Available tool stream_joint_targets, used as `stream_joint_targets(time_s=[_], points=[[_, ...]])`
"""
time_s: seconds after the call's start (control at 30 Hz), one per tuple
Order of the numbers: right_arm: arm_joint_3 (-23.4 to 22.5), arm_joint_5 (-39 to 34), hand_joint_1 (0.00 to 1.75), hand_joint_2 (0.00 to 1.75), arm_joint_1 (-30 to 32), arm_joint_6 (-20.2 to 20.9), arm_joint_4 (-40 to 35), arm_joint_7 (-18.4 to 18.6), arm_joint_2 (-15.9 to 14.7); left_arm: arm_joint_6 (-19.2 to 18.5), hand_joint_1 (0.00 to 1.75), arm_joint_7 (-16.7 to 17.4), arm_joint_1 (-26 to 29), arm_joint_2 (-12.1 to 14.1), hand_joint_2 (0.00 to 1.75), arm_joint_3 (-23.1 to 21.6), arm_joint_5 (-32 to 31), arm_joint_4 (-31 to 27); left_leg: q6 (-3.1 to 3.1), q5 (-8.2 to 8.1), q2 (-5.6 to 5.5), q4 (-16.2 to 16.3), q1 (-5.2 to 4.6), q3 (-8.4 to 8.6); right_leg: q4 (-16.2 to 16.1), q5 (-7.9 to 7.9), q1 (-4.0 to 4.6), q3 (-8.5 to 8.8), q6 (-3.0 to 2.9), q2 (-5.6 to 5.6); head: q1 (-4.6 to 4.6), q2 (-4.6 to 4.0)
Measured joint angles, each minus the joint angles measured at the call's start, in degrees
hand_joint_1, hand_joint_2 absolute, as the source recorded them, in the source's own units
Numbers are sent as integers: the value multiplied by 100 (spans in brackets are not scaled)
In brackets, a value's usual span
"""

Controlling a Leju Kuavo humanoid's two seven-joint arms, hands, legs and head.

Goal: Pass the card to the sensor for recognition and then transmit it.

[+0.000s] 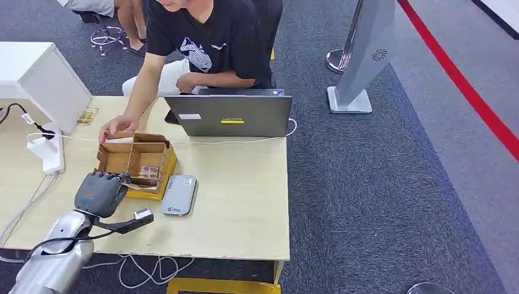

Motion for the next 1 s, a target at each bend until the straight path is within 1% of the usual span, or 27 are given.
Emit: stream_joint_targets(time_s=[0.17,0.23,0.33,0.43,0.6,0.8,0.87,0.93,1.0], points=[[0,2,0,175,-2,18,0,0,0,-61,175,-101,-190,-15,175,0,64,0,-1,1,0,0,0,0,0,3,0,-1,-4,-1,0,0],[0,13,0,175,-10,52,0,4,0,-148,175,-155,-305,-35,175,-2,192,-37,-1,2,0,1,1,0,0,3,0,-16,-5,-1,2,0],[0,33,0,175,-26,81,0,33,0,-431,175,-140,-570,-78,175,-2,442,-315,-7,7,-4,1,1,-5,0,5,0,-19,-6,-5,0,0],[0,44,0,175,-44,96,0,61,15,-750,175,-15,-853,-138,175,-2,516,-715,-11,10,2,1,1,-6,1,13,1,-7,-8,7,2,0],[0,48,0,175,-44,96,2,63,28,-842,175,22,-983,-190,175,-2,516,-1034,-12,10,10,1,1,-5,1,14,0,-14,-9,13,0,0],[0,55,0,175,-59,157,7,90,35,-802,175,26,-1115,-232,175,-2,614,-1338,-12,10,11,0,3,-7,2,14,1,-17,-10,14,-2,0],[0,59,0,175,-68,177,9,118,35,-901,175,79,-1175,-236,175,-2,660,-1526,-13,11,10,0,3,-8,2,14,1,-18,-10,13,-2,0],[0,59,0,175,-77,197,9,148,37,-1105,175,177,-1266,-245,175,-2,721,-1808,-13,11,9,0,3,-9,2,14,1,-15,-10,12,-2,0],[0,59,0,175,-84,212,9,166,39,-1235,175,227,-1367,-262,175,-2,721,-1945,-13,11,10,0,2,-9,2,15,1,-14,-10,13,0,0]])
